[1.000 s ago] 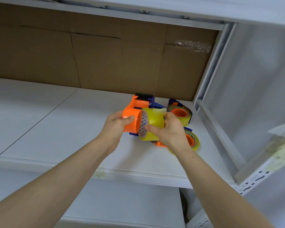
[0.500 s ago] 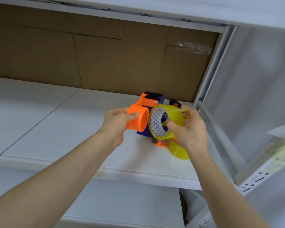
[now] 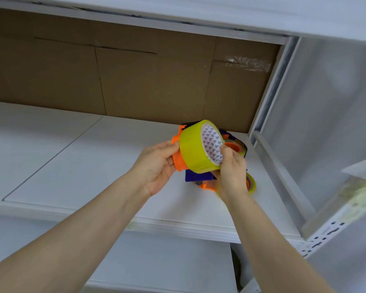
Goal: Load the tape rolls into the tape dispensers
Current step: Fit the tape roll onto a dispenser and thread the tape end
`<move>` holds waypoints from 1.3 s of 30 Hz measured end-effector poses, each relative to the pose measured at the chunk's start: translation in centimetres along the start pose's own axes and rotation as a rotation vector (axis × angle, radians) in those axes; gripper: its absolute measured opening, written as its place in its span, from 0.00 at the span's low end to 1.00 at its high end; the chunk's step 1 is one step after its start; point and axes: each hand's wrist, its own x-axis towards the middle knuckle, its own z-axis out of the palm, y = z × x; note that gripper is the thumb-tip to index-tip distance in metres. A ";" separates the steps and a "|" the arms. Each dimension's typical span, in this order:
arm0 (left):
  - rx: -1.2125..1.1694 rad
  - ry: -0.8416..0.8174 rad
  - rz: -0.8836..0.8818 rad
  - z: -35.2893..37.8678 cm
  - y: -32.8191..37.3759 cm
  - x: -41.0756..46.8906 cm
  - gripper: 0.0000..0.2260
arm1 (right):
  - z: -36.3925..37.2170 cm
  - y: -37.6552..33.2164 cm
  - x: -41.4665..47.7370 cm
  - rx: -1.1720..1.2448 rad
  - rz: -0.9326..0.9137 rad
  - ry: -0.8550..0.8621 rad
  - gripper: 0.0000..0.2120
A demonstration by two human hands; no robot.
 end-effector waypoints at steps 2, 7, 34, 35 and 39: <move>-0.046 0.006 -0.004 0.5 0.1 -0.5 0.10 | 0.2 0.3 0.0 -0.065 -0.043 -0.001 0.13; -0.017 -0.030 0.032 0.7 0.3 -1.2 0.20 | 0.7 1.3 -0.3 -0.177 -0.131 -0.044 0.16; 0.793 -0.239 0.294 -0.8 -2.2 -2.3 0.16 | 0.6 2.5 -1.2 0.422 0.089 -0.153 0.29; 0.830 -0.231 0.307 -0.8 -2.4 -2.5 0.17 | 0.6 2.7 -1.2 0.374 0.061 -0.125 0.30; 0.836 -0.230 0.318 -0.3 -2.9 -2.6 0.14 | 0.9 2.6 -1.6 0.296 0.007 -0.102 0.29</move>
